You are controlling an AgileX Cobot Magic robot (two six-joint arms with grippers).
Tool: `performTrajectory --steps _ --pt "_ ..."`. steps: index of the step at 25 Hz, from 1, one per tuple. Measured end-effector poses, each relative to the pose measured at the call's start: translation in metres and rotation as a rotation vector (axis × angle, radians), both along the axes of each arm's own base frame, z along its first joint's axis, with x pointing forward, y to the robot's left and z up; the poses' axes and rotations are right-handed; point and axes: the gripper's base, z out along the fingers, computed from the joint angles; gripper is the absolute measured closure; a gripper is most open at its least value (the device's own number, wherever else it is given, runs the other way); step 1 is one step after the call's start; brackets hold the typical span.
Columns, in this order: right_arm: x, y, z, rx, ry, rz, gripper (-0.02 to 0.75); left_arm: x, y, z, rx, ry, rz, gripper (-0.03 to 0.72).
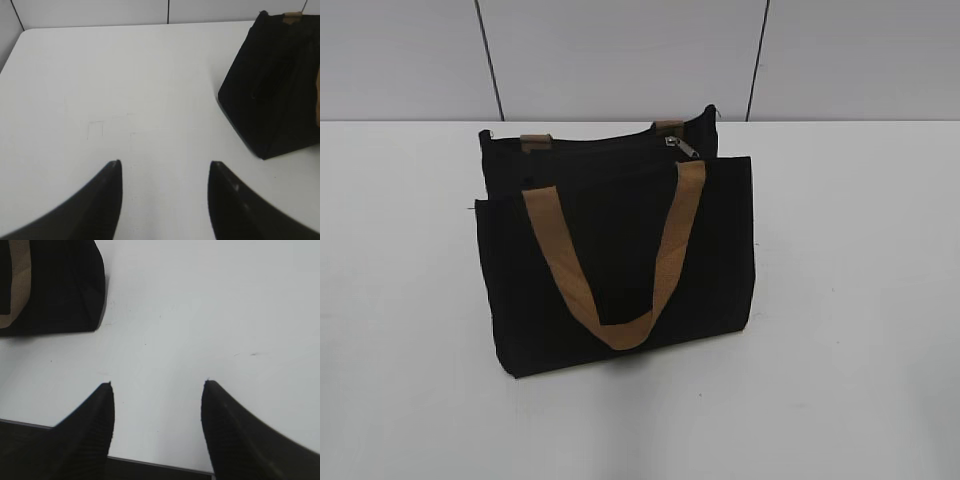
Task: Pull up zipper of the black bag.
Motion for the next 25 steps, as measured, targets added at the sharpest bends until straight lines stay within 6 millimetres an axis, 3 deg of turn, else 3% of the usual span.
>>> performTrajectory --steps 10,25 --pt "0.0002 -0.0001 0.0004 0.001 -0.005 -0.001 0.303 -0.0001 -0.0004 0.0000 -0.004 0.001 -0.003 0.281" --pt "0.0003 -0.0001 0.0005 0.001 -0.007 -0.001 0.303 -0.0021 -0.0043 -0.0001 -0.039 -0.005 0.071 0.377"
